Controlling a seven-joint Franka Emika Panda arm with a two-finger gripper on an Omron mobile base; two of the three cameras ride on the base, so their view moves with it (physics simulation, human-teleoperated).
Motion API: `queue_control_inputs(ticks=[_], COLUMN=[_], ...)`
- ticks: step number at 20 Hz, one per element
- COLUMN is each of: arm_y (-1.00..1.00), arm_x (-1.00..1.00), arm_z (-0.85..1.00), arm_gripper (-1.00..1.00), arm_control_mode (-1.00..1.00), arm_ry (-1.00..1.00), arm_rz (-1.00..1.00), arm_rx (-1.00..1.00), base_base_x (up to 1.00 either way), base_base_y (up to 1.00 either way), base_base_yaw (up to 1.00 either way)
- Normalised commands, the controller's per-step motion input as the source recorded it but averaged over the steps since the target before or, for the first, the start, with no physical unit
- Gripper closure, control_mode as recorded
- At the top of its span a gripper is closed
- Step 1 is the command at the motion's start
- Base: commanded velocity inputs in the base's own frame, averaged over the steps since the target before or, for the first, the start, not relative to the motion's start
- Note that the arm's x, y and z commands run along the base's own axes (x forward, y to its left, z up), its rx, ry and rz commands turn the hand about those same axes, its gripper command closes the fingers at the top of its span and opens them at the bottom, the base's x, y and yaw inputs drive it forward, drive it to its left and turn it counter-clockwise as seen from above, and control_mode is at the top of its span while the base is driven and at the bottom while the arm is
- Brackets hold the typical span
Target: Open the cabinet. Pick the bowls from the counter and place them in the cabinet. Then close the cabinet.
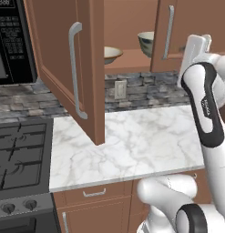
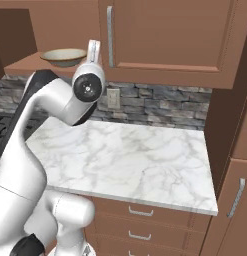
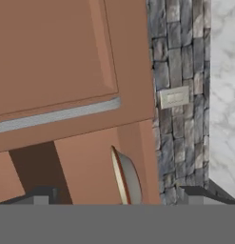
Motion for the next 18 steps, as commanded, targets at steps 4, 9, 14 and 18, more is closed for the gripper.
queue_control_inputs(ticks=[4, 9, 14, 18], arm_y=[-0.37, -0.47, -0.5, -0.35], arm_x=[-0.97, -0.82, -0.78, -0.76], arm_z=[0.02, 0.24, 0.29, 0.09], arm_gripper=[-1.0, -1.0, -1.0, -1.0], arm_control_mode=[-1.0, -1.0, -1.0, -1.0], arm_ry=[0.08, 0.11, 0.1, 0.15], arm_rz=[0.0, 0.0, 0.0, 0.0], arm_rx=[0.0, 0.0, 0.0, -0.02], base_base_x=[0.0, 0.0, 0.0, 0.0], base_base_y=[0.0, 0.0, 0.0, 0.0], base_base_yaw=[0.0, 0.0, 0.0, 0.0])
